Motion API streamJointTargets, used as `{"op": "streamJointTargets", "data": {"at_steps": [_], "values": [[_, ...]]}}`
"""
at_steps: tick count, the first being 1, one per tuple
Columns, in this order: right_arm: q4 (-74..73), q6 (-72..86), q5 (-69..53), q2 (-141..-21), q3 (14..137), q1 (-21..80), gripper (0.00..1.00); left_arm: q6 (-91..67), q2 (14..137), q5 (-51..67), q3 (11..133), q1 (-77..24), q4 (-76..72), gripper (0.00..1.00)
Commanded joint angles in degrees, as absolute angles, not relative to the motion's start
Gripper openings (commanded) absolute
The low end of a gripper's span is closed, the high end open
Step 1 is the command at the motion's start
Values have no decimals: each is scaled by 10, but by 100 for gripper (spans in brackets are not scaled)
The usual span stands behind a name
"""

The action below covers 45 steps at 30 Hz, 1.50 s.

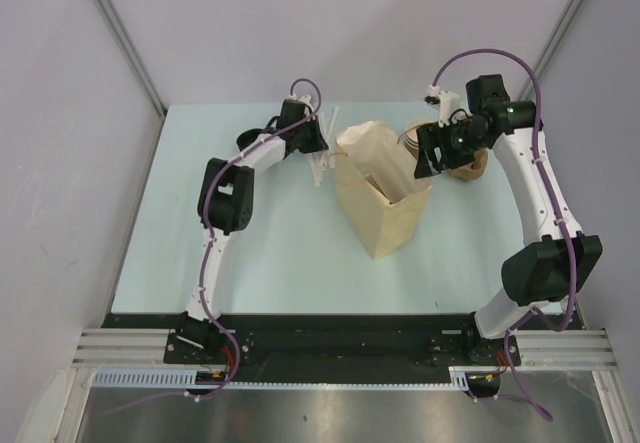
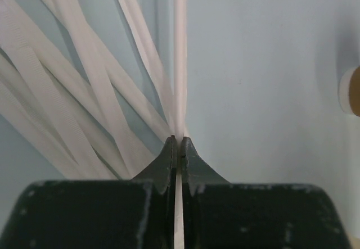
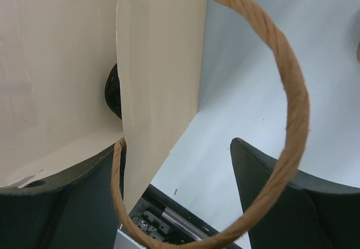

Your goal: Pack the takeout coffee

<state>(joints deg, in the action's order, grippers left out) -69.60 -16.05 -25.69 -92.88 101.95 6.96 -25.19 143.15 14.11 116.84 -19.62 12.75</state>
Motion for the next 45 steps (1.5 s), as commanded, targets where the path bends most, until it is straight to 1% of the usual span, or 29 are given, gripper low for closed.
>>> {"op": "streamJointTargets", "data": {"at_steps": [1,4,5,7,9,12,18,20,21,22,23,25,26,29,32,33,35,37,40,42,44,45], "values": [[-700,-151,-256,-923,1054,64,77,-280,1344,182,1144,-187,62,0],[-699,-147,-258,-916,1063,58,83,-287,1322,197,1136,-187,44,0],[-700,-146,-258,-911,1070,56,87,-287,1307,199,1135,-187,42,0],[-700,-143,-258,-905,1078,51,90,-284,1289,199,1123,-187,35,0],[-701,-136,-258,-899,1098,49,96,-281,1259,197,1109,-185,32,0],[-697,-127,-256,-893,1129,45,100,-274,1216,198,1088,-181,28,0],[-651,-104,-252,-870,1160,36,100,-216,1107,226,1018,-175,2,0],[-637,-90,-266,-865,1180,36,100,-191,1051,270,989,-172,-42,0],[-622,-84,-272,-864,1189,35,99,-174,1033,284,955,-171,-55,0],[-614,-74,-286,-862,1203,36,100,-166,999,333,939,-168,-85,0],[-604,-68,-295,-861,1209,37,100,-159,985,357,925,-167,-97,0],[-569,-60,-322,-859,1216,36,98,-135,957,417,888,-166,-136,0],[-557,-51,-330,-855,1217,36,97,-128,935,484,876,-165,-154,0],[-513,-33,-366,-848,1221,38,95,-115,894,562,832,-166,-214,0],[-480,-13,-394,-841,1229,56,92,-118,882,605,823,-166,-228,0],[-463,-3,-398,-835,1232,63,91,-140,876,624,812,-167,-242,0],[-448,14,-409,-825,1231,90,86,-184,868,630,793,-168,-325,0],[-446,1,-401,-814,1239,112,84,-260,862,644,770,-171,-410,0],[-466,-22,-391,-811,1275,129,78,-308,858,671,761,-181,-453,0],[-489,-46,-382,-808,1293,132,74,-273,850,676,755,-185,-443,0],[-507,-105,-364,-795,1311,134,72,-209,839,688,769,-191,-334,0],[-526,-127,-358,-788,1313,134,71,-111,838,697,796,-192,-278,0]]}}
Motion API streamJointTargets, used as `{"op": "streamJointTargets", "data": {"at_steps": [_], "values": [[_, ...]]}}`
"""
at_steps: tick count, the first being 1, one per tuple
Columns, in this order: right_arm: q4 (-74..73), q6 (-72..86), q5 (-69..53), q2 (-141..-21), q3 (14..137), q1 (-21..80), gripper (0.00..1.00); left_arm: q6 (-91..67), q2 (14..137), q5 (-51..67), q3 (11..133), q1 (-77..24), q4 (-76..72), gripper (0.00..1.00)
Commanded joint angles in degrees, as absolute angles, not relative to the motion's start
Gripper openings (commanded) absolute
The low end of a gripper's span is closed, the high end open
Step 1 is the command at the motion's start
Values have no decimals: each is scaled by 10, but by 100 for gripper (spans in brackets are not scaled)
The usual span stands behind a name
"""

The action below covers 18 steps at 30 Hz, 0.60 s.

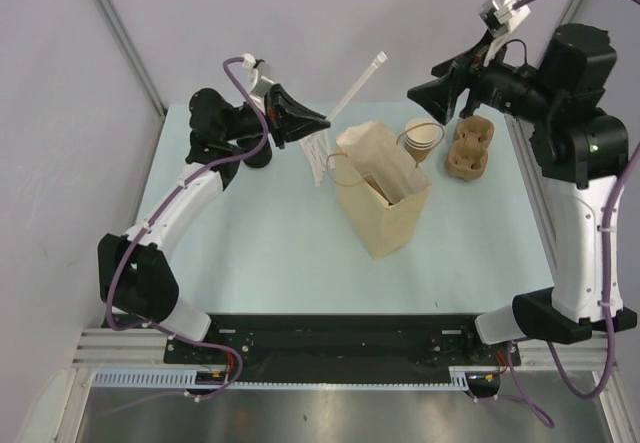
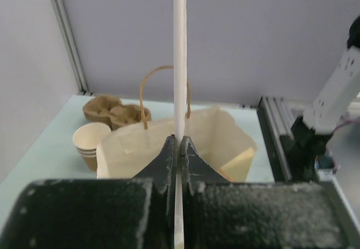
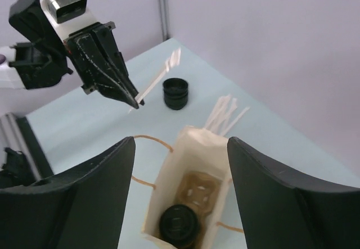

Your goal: Pack the takeout coffee

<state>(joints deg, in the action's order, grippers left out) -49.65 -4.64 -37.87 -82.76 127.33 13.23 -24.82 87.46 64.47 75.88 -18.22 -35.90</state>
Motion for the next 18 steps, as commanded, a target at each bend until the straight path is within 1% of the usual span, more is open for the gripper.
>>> {"op": "streamJointTargets", "data": {"at_steps": [1,3,4,5,10,14,18], "values": [[-533,-146,-346,-782,1313,134,71,-49,835,697,810,-194,-146,0],[-555,-177,-343,-773,1323,134,69,98,828,686,845,-196,-43,0],[-569,-189,-351,-773,1331,138,68,138,827,690,852,-199,27,0],[-590,-198,-349,-774,1339,143,68,196,828,683,859,-200,55,0],[-605,-199,-331,-764,1320,196,66,226,829,699,886,-218,87,0],[-613,-214,-328,-758,1310,218,65,325,825,694,909,-249,155,0],[-643,-239,-326,-753,1308,235,62,359,826,689,914,-273,190,0]]}}
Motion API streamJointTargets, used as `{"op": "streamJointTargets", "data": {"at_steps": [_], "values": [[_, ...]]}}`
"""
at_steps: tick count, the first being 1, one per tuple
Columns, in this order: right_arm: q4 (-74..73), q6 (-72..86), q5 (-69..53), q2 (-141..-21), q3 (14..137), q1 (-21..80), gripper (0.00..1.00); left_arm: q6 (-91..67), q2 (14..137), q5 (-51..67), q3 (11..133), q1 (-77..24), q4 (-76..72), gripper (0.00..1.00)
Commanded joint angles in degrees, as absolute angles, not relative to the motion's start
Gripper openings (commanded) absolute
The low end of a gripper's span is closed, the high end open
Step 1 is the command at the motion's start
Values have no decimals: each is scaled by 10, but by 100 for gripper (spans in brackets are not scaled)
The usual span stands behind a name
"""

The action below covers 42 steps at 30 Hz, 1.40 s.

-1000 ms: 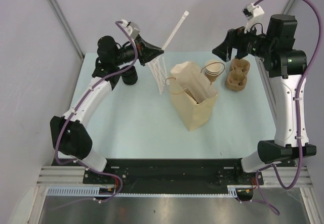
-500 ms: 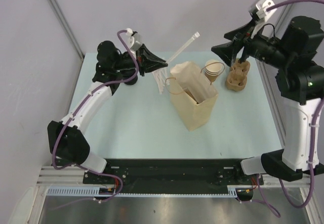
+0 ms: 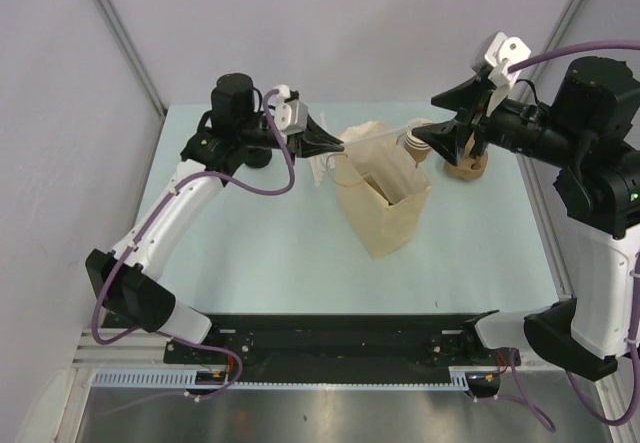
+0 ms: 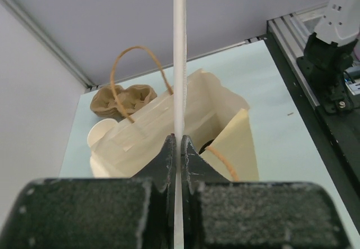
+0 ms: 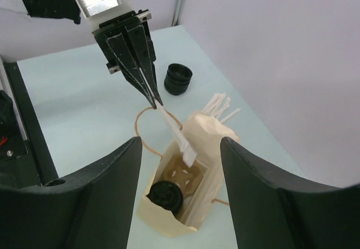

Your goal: Pack the takeout coffee

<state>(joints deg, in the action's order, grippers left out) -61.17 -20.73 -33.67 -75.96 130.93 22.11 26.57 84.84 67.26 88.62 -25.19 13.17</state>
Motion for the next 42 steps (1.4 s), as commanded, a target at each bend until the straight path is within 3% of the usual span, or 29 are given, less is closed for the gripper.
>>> {"op": "streamJointTargets", "data": {"at_steps": [1,15,21,26,27,30,32,33,35,36,42], "values": [[-649,-243,-326,-751,1304,237,61,361,825,687,914,-278,190,0],[-720,-258,-244,-744,1249,308,52,381,839,689,933,-315,200,0],[-709,-245,-223,-744,1246,321,35,395,842,693,933,-323,214,0],[-699,-240,-212,-746,1242,330,8,389,848,691,933,-323,208,0],[-696,-238,-210,-745,1241,331,0,382,850,685,933,-323,202,14],[-690,-235,-191,-743,1235,330,0,337,847,669,922,-319,167,43],[-684,-229,-172,-734,1223,328,0,270,839,660,904,-310,100,53],[-681,-224,-164,-730,1218,327,0,235,837,658,895,-295,66,66],[-675,-207,-139,-718,1202,326,0,118,835,657,876,-273,-41,74],[-673,-202,-136,-714,1196,320,0,80,837,653,873,-252,-73,85],[-659,-182,-95,-681,1132,284,0,-91,841,603,881,-201,-182,95]]}}
